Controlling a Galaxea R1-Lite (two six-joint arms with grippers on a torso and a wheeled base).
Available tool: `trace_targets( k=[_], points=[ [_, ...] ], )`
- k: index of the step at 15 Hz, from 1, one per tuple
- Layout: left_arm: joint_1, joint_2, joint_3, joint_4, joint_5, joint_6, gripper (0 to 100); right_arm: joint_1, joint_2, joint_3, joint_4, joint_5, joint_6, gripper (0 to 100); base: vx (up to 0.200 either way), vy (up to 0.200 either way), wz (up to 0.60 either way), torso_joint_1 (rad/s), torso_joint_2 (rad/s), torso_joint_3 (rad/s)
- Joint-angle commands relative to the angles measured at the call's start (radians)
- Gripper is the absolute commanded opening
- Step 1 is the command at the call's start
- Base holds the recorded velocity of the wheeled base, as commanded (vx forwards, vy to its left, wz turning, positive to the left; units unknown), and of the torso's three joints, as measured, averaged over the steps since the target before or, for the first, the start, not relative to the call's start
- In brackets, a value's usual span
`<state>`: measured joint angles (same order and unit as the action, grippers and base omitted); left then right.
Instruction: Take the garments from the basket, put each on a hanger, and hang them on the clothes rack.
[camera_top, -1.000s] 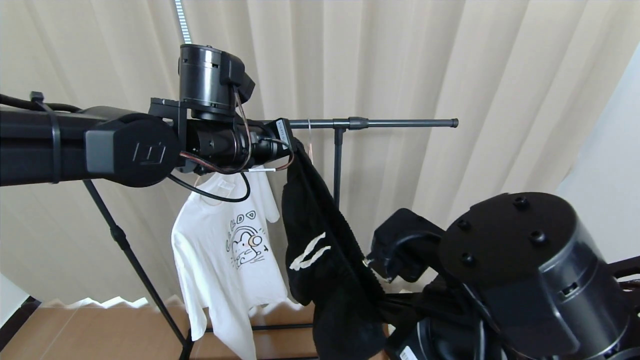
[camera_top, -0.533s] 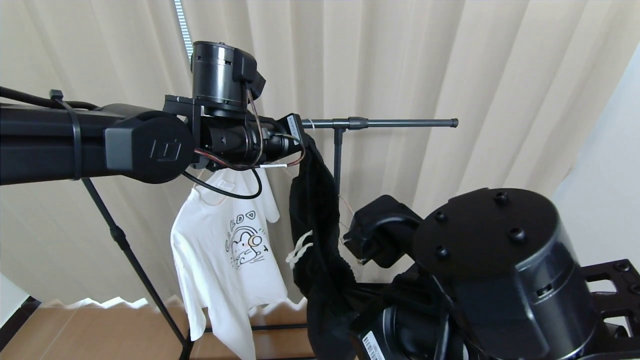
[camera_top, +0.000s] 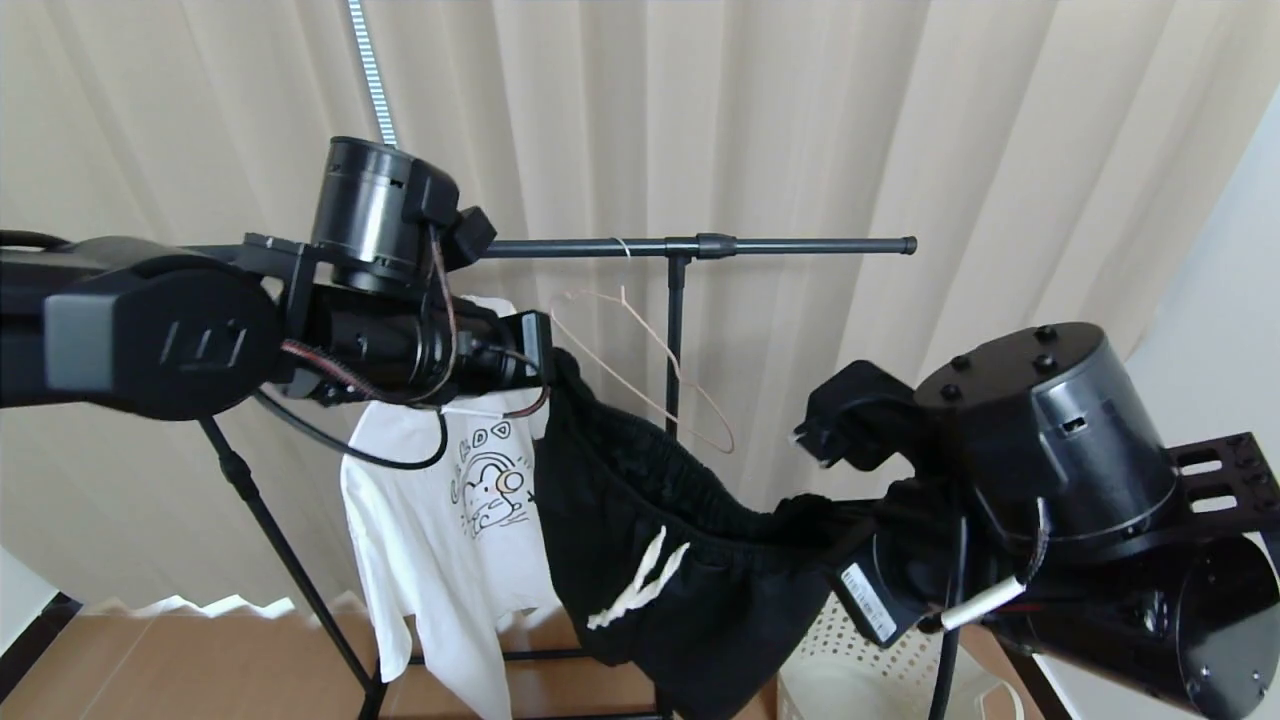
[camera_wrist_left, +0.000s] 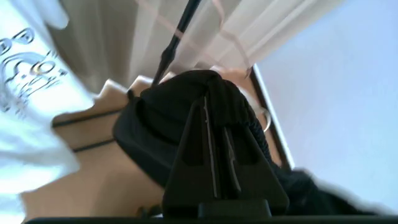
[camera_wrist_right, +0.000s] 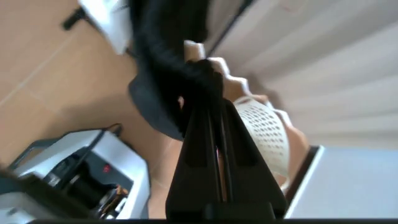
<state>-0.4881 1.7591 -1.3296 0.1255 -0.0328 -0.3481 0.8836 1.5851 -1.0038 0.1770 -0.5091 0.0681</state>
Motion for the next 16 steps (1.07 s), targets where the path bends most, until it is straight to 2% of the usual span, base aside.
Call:
trace_targets(
  k=[1, 3, 4, 5, 6, 7, 8, 9, 11, 12, 13, 14, 15, 16],
  points=[
    [0.014, -0.214, 0.251, 0.054, 0.005, 0.087, 0, -0.104, 0.004, -0.05, -0.034, -0.029, -0.004, 0, 0.0, 0.0, 0.0, 0.0, 0.0, 0.0],
    [0.003, -0.29, 0.369, 0.054, 0.007, 0.121, 0, -0.127, 0.078, -0.144, -0.056, -0.032, -0.004, 0, 0.0, 0.0, 0.0, 0.0, 0.0, 0.0],
    [-0.037, -0.339, 0.432, 0.055, 0.007, 0.132, 0, -0.143, 0.128, -0.211, -0.056, -0.04, -0.001, 0, 0.0, 0.0, 0.0, 0.0, 0.0, 0.0],
    [-0.064, -0.354, 0.475, 0.055, 0.007, 0.132, 0, -0.155, 0.205, -0.322, -0.057, -0.054, 0.007, 0, 0.0, 0.0, 0.0, 0.0, 0.0, 0.0],
    [-0.076, -0.354, 0.492, 0.054, 0.007, 0.13, 0, -0.158, 0.227, -0.358, -0.057, -0.054, 0.013, 0, 0.0, 0.0, 0.0, 0.0, 0.0, 0.0],
    [-0.147, -0.36, 0.552, 0.052, 0.007, 0.11, 0, -0.166, 0.302, -0.486, -0.057, -0.054, 0.041, 0, 0.0, 0.0, 0.0, 0.0, 0.0, 0.0],
    [-0.179, -0.359, 0.57, 0.051, 0.005, 0.092, 0, -0.164, 0.329, -0.529, -0.056, -0.052, 0.052, 0, 0.0, 0.0, 0.0, 0.0, 0.0, 0.0],
    [-0.242, -0.352, 0.583, 0.051, 0.004, 0.052, 0, -0.164, 0.371, -0.59, -0.057, -0.052, 0.064, 0, 0.0, 0.0, 0.0, 0.0, 0.0, 0.0],
    [-0.389, -0.303, 0.553, 0.028, -0.001, -0.089, 0, -0.158, 0.444, -0.696, -0.057, -0.051, 0.079, 0, 0.0, 0.0, 0.0, 0.0, 0.0, 0.0],
    [-0.429, -0.271, 0.524, -0.007, -0.001, -0.157, 0, -0.141, 0.478, -0.743, -0.056, -0.052, 0.118, 0, 0.0, 0.0, 0.0, 0.0, 0.0, 0.0],
    [-0.449, -0.245, 0.506, -0.035, 0.002, -0.193, 0, -0.132, 0.498, -0.771, -0.051, -0.054, 0.141, 0, 0.0, 0.0, 0.0, 0.0, 0.0, 0.0],
    [-0.449, -0.245, 0.506, -0.035, 0.002, -0.193, 0, -0.132, 0.498, -0.771, -0.051, -0.054, 0.141, 0, 0.0, 0.0, 0.0, 0.0, 0.0, 0.0],
    [-0.484, -0.193, 0.457, -0.092, 0.005, -0.255, 0, -0.127, 0.509, -0.783, -0.047, -0.052, 0.168, 0, 0.0, 0.0, 0.0, 0.0, 0.0, 0.0],
    [-0.498, -0.179, 0.446, -0.103, 0.007, -0.275, 0, -0.127, 0.507, -0.783, -0.047, -0.052, 0.182, 0, 0.0, 0.0, 0.0, 0.0, 0.0, 0.0]
  ],
)
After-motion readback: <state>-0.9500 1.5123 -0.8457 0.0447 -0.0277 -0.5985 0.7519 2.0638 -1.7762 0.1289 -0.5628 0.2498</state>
